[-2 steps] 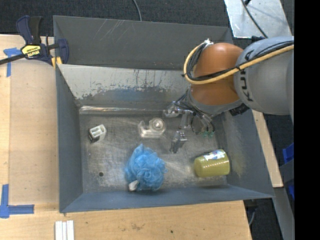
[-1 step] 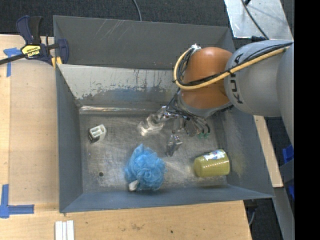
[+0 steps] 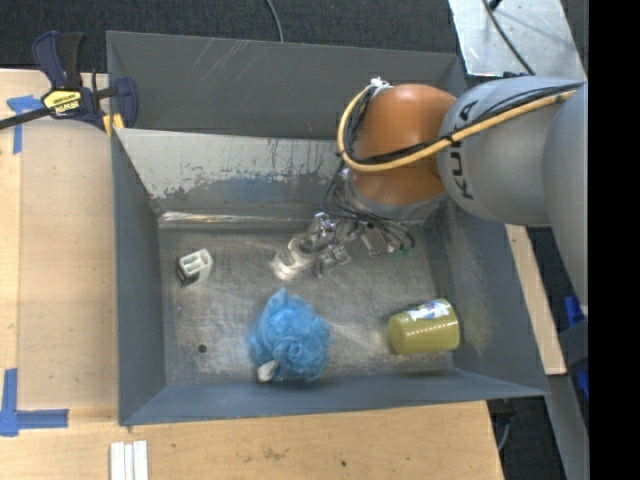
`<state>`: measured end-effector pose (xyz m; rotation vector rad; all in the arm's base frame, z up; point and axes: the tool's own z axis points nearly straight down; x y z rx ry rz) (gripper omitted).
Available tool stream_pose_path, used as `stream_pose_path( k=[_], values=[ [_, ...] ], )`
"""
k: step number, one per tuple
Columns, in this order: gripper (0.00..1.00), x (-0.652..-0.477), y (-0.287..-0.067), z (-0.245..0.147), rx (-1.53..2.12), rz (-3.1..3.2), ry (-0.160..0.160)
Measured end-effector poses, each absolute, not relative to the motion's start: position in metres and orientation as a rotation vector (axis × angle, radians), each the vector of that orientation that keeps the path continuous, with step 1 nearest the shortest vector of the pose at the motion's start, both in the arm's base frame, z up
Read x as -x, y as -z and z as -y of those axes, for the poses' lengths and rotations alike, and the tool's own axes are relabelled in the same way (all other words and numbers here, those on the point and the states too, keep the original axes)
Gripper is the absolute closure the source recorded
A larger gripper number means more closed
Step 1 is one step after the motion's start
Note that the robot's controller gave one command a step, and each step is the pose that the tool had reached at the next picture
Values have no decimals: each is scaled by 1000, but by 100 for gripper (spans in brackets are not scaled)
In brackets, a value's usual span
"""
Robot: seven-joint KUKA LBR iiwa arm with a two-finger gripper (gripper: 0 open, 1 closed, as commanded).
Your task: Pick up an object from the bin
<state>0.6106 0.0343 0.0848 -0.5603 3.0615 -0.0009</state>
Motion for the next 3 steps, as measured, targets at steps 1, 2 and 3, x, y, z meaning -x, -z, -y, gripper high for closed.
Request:
stream_pose_path(
  k=[1,2,3],
  values=[
    [100,-611,-85,-34,560,-3062,1],
    [100,-603,-109,-31,606,-3082,-1],
    [100,-613,-140,-48,609,-3077,3]
  ],
)
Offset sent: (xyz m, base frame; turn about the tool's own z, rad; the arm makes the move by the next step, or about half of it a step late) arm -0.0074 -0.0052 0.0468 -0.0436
